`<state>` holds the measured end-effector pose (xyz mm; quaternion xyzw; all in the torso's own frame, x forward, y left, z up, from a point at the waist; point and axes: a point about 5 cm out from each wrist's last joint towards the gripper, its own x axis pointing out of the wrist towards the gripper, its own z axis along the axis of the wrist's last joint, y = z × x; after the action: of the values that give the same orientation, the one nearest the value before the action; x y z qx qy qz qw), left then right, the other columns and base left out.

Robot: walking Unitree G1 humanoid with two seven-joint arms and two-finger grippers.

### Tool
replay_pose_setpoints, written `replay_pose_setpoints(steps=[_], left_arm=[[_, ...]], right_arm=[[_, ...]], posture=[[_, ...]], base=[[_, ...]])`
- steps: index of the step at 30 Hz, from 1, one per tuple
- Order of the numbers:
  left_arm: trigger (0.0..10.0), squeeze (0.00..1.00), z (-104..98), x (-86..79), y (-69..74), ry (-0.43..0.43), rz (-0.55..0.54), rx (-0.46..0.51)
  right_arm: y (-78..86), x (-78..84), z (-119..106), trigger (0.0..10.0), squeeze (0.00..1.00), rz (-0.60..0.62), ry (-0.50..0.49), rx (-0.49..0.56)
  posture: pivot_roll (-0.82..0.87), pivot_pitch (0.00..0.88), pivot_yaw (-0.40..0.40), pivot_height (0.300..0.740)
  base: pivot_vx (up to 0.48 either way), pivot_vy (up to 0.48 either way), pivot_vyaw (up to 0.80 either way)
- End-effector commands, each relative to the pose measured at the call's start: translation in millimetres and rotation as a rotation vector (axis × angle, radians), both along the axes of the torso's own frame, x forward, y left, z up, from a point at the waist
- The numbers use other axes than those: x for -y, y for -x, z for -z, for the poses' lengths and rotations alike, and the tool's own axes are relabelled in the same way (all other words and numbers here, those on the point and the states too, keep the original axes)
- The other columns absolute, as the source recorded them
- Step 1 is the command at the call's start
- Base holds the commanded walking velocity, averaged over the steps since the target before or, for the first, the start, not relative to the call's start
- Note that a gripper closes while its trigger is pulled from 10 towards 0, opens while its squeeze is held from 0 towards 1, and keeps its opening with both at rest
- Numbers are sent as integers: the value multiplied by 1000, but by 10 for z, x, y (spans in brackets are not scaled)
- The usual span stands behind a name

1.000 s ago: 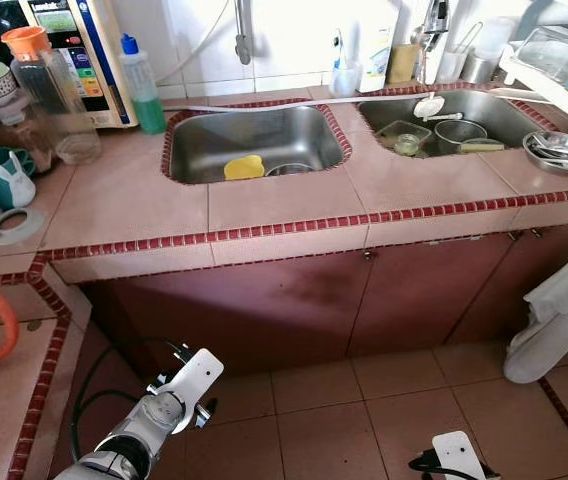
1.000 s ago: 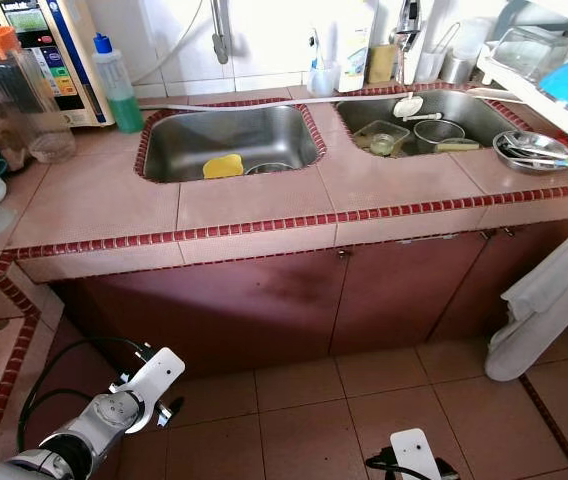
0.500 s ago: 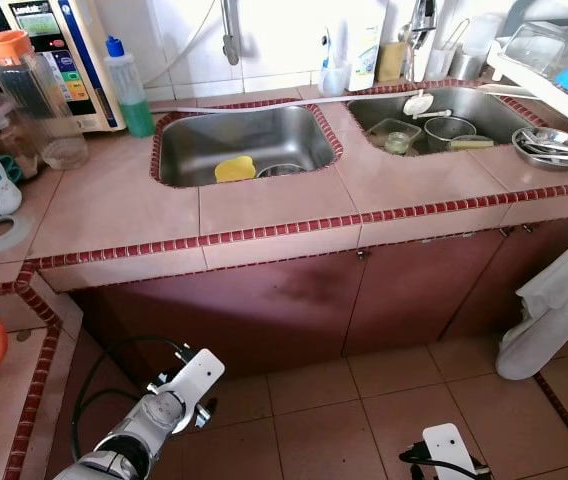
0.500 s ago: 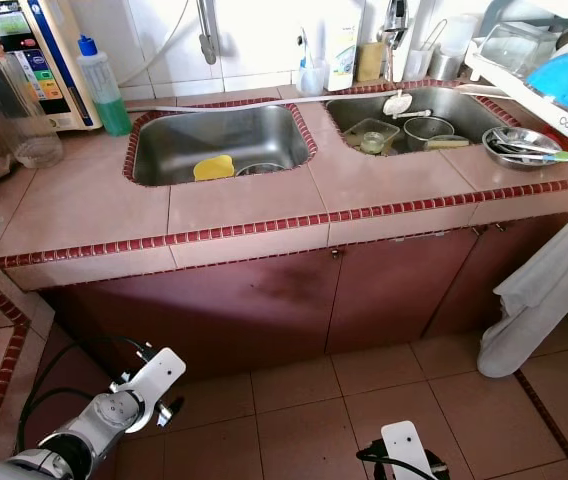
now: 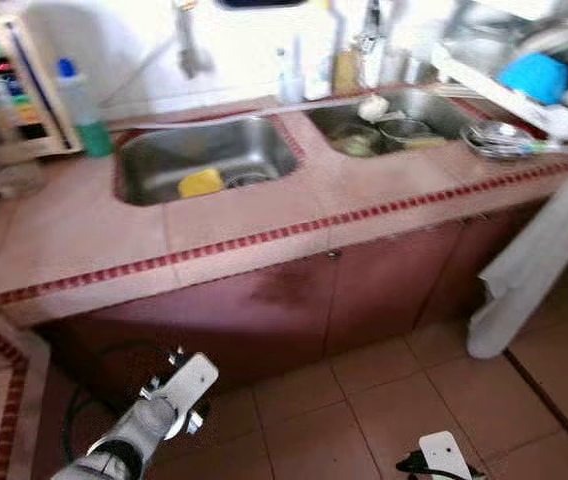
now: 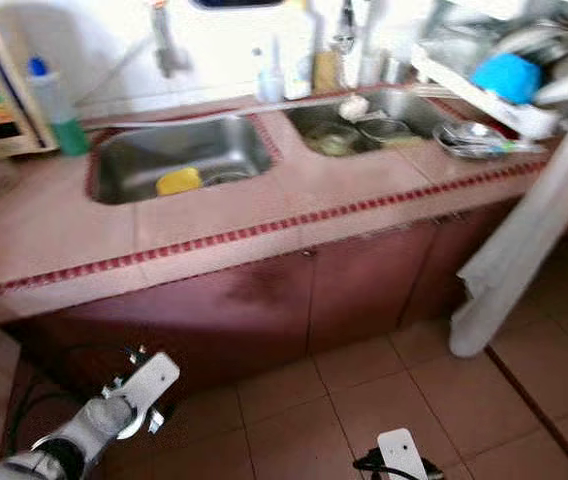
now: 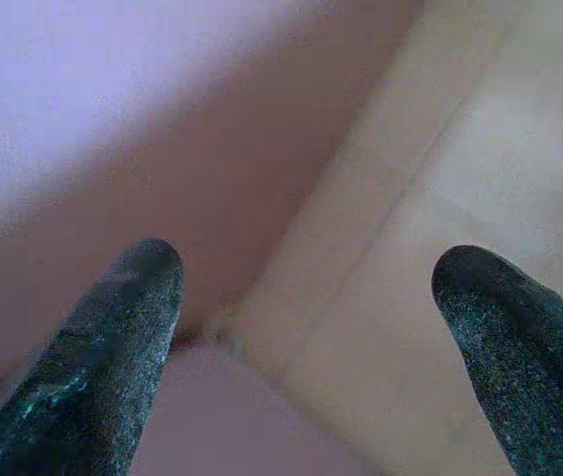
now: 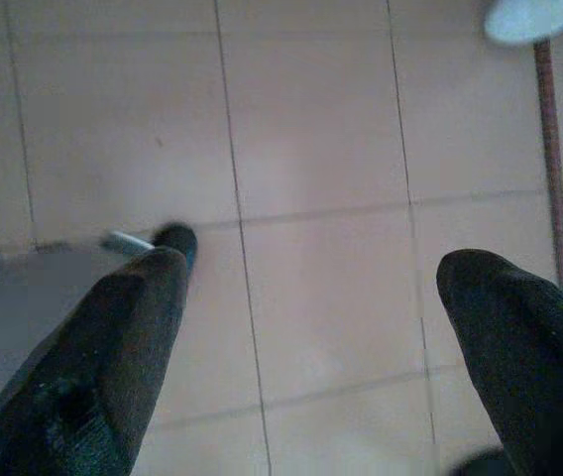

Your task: Kitchen organization

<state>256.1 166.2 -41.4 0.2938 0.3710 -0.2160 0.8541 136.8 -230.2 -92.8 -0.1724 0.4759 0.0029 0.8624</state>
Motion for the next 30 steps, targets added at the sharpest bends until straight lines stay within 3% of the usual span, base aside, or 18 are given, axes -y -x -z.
replay_pose_setpoints(steps=[1, 30], left_arm=[[10000, 0, 17, -115, 35, -32, -10, -15], [10000, 0, -9, -69, 1, -24, 24, 3]], right_arm=[[-88, -74, -17, 10000, 0, -15, -20, 21], [-75, -75, -10, 10000, 0, -9, -21, 14]], posture=[[21, 0, 75, 740], [26, 0, 83, 740]], base=[[0, 0, -712], [0, 0, -713]])
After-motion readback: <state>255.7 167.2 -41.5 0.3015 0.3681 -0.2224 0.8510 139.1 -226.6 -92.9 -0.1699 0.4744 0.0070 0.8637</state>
